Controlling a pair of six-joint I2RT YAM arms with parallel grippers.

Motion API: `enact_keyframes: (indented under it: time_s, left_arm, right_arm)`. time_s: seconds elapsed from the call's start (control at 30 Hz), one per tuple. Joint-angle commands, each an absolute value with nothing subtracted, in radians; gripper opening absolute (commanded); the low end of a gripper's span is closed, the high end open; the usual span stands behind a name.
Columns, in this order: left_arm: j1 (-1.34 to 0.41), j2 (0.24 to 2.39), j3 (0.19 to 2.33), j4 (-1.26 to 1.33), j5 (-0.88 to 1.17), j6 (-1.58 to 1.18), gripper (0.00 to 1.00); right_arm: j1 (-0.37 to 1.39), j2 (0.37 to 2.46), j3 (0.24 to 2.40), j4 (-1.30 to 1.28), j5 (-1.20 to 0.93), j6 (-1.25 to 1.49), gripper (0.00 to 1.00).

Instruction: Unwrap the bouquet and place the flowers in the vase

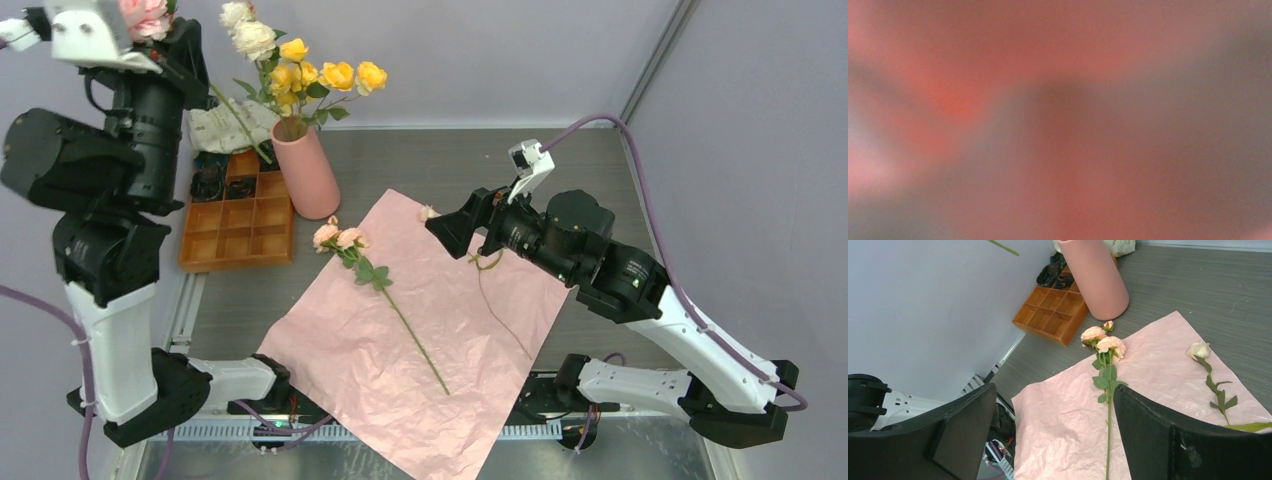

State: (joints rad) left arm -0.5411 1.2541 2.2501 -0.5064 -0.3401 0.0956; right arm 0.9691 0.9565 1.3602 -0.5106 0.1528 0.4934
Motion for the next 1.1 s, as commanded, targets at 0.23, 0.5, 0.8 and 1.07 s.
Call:
enact_keyframes:
  time_s: [0.23,0.5,0.8,1.07]
  left_arm:
    - [-0.534,1.453,2.226,-0.262,-0.598,0.429,0.04]
    - [-0.381,1.522,2.297,-0.311,-0.459,0.251,0.03]
    - [-0.301,1.501,2.299,-0.294,-0.341,0.099,0.04]
    - [-0.232,1.431,2.17,-0.191,-0.246,-0.052,0.03]
  right_arm:
    - [0.972,0.966,1.362,-0.492,0.189,0.468,0.92]
    - [0.971,0.962,1.364,-0.509,0.211,0.449,0.92]
    - [0.972,0.979,1.371,-0.51,0.212,0.428,0.92]
    - [0.972,0.987,1.369,-0.506,0.209,0.422,0.92]
